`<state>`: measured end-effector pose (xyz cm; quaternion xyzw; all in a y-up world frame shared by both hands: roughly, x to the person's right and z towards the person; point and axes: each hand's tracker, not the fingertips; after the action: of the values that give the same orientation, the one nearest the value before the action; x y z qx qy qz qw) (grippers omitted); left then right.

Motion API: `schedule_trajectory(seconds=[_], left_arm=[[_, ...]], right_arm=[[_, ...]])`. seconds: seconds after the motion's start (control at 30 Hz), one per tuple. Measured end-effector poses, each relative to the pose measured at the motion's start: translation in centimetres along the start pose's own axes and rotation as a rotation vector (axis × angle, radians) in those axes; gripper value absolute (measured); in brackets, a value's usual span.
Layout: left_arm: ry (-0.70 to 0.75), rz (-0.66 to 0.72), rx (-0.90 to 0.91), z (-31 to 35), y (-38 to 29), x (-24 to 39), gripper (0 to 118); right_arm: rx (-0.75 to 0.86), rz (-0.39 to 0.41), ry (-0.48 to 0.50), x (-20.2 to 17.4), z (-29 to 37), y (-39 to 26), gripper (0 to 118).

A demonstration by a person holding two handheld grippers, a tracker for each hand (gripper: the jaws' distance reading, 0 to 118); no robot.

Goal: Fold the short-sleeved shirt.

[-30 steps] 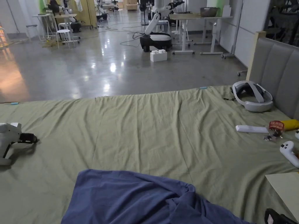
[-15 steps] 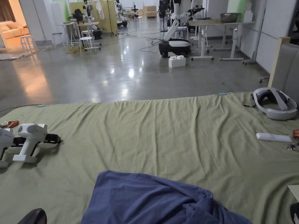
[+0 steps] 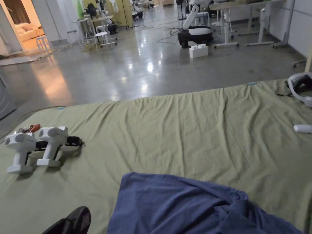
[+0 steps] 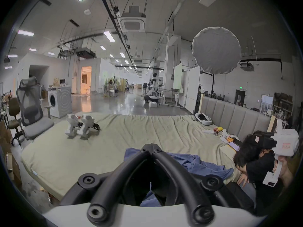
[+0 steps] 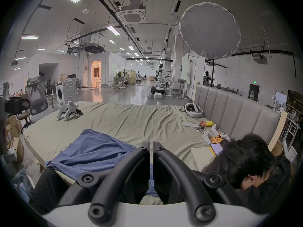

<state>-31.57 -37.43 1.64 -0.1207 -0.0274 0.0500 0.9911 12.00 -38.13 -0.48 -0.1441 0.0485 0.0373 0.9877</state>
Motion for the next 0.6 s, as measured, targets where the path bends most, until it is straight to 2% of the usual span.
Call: schedule_trajectory(seconds=[0.1, 0.2, 0.27, 0.47, 0.57, 0.6], left_arm=[[-0.026, 0.034, -0.028, -4.0, -0.3, -1.4, 1], [0.047, -0.042, -0.038, -7.8, -0.7, -1.5, 1], [0.01, -0.019, -0.051, -9.0, -0.9, -1.3, 1], [0.019, 0.009, -0.063, -11.5, -1.7, -1.0, 1], [0.011, 0.015, -0.091, -12.5, -1.9, -1.4, 2], [0.009, 0.029, -0.126, -13.4, -2.0, -1.8, 11]], right_arm=[[0.031, 0.002, 0.016, 0.0, -0.4, -0.6, 3], [0.078, 0.068, -0.028, -0.6, -1.2, -0.8, 2], [0.063, 0.104, -0.027, -1.1, -2.3, -0.7, 2], [0.062, 0.193, -0.023, -1.9, -4.3, -1.3, 2], [0.035, 0.169, 0.008, -1.6, -4.9, -2.0, 2], [0.025, 0.147, 0.017, -1.4, -5.1, -2.4, 2]])
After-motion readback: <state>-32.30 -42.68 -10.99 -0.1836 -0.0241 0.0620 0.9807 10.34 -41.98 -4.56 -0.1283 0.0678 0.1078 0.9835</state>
